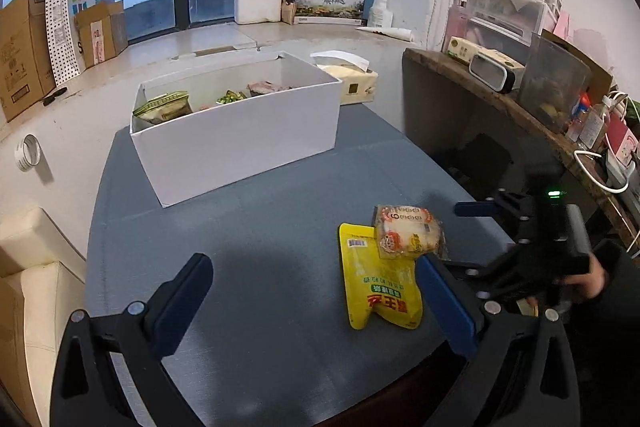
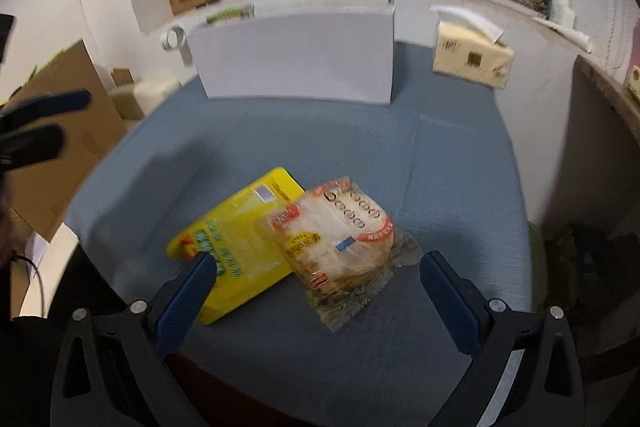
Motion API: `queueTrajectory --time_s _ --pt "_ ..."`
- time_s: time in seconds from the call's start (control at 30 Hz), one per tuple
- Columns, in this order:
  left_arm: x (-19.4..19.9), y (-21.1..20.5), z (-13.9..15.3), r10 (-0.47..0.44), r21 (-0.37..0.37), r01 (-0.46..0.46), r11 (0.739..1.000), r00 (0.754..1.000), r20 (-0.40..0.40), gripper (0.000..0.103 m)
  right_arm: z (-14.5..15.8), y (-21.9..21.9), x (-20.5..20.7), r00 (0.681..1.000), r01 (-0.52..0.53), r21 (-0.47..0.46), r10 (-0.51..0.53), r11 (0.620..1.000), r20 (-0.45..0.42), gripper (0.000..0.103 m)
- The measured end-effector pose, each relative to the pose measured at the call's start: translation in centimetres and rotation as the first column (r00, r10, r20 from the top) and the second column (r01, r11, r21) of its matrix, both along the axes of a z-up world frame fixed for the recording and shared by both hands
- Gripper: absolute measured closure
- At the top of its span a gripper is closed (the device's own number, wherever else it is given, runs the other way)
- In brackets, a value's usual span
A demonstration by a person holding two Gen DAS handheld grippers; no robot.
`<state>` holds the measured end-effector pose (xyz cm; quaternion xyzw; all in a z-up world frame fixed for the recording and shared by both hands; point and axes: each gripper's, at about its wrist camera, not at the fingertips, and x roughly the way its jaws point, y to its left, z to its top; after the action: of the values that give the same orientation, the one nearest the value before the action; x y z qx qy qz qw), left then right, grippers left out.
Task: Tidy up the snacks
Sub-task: 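Grasp the round bread bag with the right gripper and lift, then grasp the yellow sauce pouch with the left gripper and lift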
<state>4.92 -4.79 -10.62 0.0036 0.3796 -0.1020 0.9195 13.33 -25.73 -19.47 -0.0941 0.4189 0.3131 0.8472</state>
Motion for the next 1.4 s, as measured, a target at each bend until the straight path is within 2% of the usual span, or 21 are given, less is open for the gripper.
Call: queueTrajectory --time_s 0.17,0.47,0.6,0.67,0.9,1.03,1.23,1.4 --pt "0.1 0.2 -0.1 -0.006 -0.006 0.006 1.000 1.000 -0.007 0.000 -2.2 0.9 2.2 1.000 0.006 -0.040 -0.007 0.999 -0.026 0.000" --pt "0.2 0.1 -0.4 -0.013 -0.007 0.013 1.000 1.000 -0.017 0.000 -3.5 1.1 3.5 0.999 0.023 -0.019 -0.024 1.000 -0.038 0.001" --pt "0.4 -0.3 -0.4 -0.020 -0.001 0.020 1.000 1.000 -0.020 0.000 -3.5 1.4 3.1 1.000 0.004 -0.047 -0.005 0.999 -0.019 0.013" --pt "0.4 -0.4 -0.5 -0.022 0.002 0.022 1.000 0.999 -0.025 0.000 -3.4 1.4 2.8 1.000 -0.002 -0.051 0.001 0.999 -0.010 0.025" --pt "0.7 -0.8 -1.0 -0.033 0.022 0.034 0.999 0.999 -0.038 0.000 -2.1 1.1 2.0 1.000 -0.001 -0.032 0.002 0.999 0.019 0.027" --pt "1.2 -1.9 -1.6 -0.069 0.034 0.071 0.997 0.996 -0.062 0.000 -0.9 0.8 1.8 0.999 0.009 -0.017 -0.009 1.000 0.035 0.027" --pt "2.9 -5.2 -4.0 -0.151 0.060 0.160 0.985 0.980 -0.132 0.000 1.5 -1.6 1.1 0.996 0.064 0.017 -0.065 0.998 0.068 0.027" --pt "4.9 -8.2 -5.9 -0.220 0.029 0.229 0.973 0.957 -0.192 0.000 3.5 -4.9 -0.1 0.986 0.130 0.056 -0.135 0.990 0.102 0.027"
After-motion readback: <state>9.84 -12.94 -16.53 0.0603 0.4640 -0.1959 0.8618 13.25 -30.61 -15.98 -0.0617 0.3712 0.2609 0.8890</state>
